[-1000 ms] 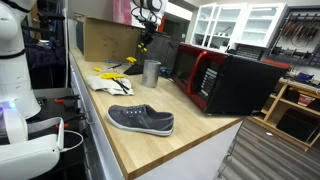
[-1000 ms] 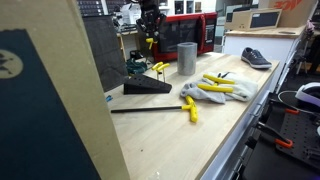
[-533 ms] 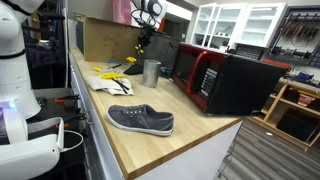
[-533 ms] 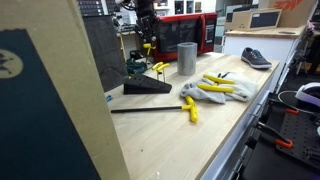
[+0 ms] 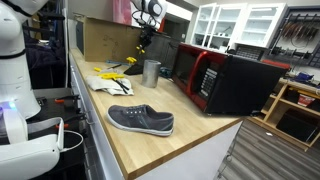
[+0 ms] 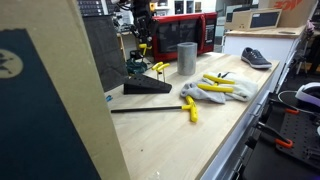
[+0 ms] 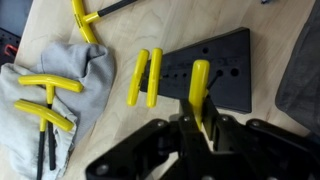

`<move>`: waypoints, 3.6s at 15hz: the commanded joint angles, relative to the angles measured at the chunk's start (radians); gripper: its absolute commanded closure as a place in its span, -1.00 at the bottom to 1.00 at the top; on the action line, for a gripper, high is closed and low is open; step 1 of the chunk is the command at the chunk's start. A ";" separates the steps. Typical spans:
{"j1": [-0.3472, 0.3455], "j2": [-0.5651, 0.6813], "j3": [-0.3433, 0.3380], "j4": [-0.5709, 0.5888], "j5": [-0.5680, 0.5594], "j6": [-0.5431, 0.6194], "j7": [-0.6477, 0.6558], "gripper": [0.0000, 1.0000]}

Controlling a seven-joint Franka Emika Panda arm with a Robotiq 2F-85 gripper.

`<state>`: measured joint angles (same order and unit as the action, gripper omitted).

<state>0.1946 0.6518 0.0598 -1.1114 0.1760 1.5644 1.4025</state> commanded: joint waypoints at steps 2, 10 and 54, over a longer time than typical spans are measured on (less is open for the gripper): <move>0.028 0.007 -0.012 -0.005 -0.039 0.032 0.016 0.92; 0.056 0.038 -0.013 -0.004 -0.080 0.016 0.015 0.92; 0.075 0.053 -0.039 0.015 -0.149 -0.138 0.006 0.92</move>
<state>0.2526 0.7118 0.0301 -1.1071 0.0460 1.4088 1.4025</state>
